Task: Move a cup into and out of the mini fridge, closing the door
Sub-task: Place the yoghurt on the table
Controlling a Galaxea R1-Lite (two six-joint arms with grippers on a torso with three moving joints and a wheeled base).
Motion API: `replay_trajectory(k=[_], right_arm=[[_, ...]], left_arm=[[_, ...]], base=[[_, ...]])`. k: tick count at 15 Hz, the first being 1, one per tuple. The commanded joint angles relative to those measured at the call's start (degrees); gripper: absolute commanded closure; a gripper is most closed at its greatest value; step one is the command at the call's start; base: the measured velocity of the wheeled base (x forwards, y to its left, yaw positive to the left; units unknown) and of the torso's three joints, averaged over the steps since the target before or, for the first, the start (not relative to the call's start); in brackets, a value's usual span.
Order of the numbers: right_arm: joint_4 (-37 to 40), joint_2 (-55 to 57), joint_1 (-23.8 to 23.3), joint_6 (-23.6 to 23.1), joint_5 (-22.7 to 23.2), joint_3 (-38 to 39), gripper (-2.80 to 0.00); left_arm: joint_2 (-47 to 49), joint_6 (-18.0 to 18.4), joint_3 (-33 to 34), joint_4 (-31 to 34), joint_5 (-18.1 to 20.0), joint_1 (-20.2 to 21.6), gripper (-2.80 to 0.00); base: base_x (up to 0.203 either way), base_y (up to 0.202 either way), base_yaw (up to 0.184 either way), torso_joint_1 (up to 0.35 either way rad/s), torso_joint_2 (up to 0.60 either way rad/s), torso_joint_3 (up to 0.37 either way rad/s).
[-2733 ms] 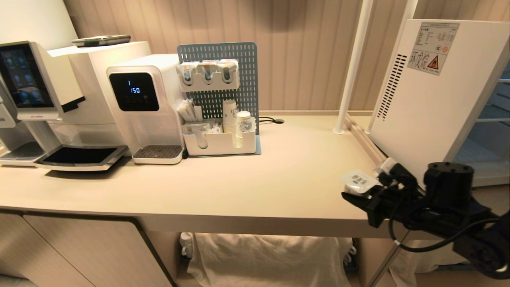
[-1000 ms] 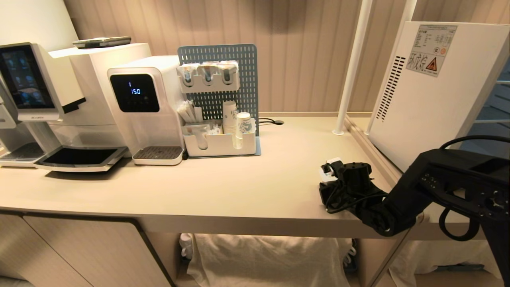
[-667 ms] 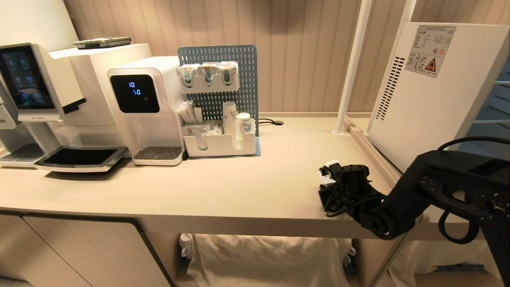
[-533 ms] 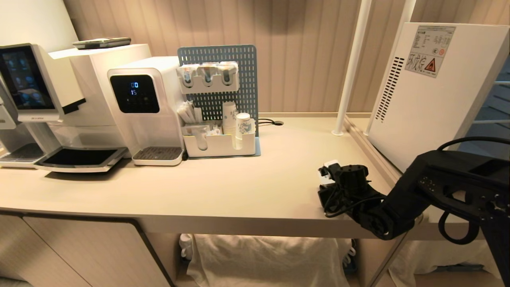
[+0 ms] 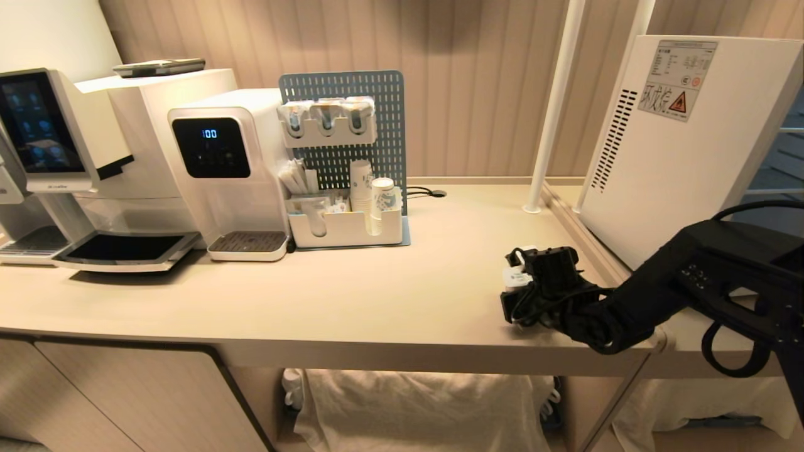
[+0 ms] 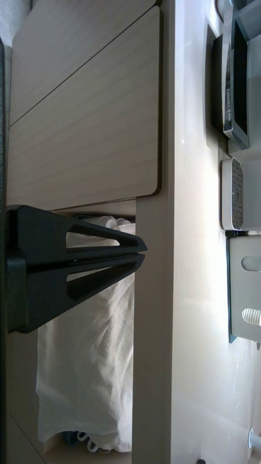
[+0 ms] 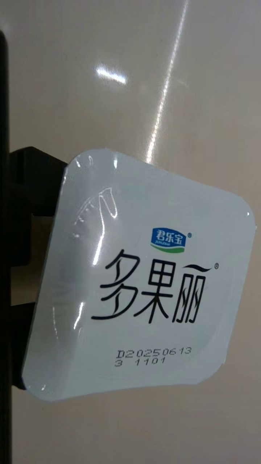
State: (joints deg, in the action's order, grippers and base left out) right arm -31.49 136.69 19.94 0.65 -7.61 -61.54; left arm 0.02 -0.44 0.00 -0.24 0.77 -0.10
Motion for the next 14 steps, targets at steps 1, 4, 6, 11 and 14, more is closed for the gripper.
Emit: replay_trajectory(k=[1,4,6,11,14], right_arm=[[0.3,-0.5,-0.1,0.2,1.0,-0.8,0.00],[0.3,0.7,0.4,0.0,0.4,-0.2,0.00],[0.1,1.0,1.2,0.1,-0.5,1.1,0.00],[0.1,6.9,1.3,3.9,-7.5,-11.2,0.00],[0.3,8.7,2.1,5.2,-8.9,-14.1,0.00]], left_arm=[[-0.1,-0.1,0.0,0.0,0.0,0.0,0.00],[-0.1,-0.1,0.0,0.0,0.0,0.0,0.00],[-0.1,-0.1,0.0,0.0,0.0,0.0,0.00],[-0.1,-0.2,0.0,0.0,0.0,0.0,0.00],[-0.1,-0.2,0.0,0.0,0.0,0.0,0.00]], base=[[0.000,0.000,0.000,0.000,0.00,0.000],[0.000,0.000,0.000,0.000,0.00,0.000],[0.000,0.000,0.000,0.000,0.00,0.000],[0.000,0.000,0.000,0.000,0.00,0.000],[0.000,0.000,0.000,0.000,0.00,0.000]])
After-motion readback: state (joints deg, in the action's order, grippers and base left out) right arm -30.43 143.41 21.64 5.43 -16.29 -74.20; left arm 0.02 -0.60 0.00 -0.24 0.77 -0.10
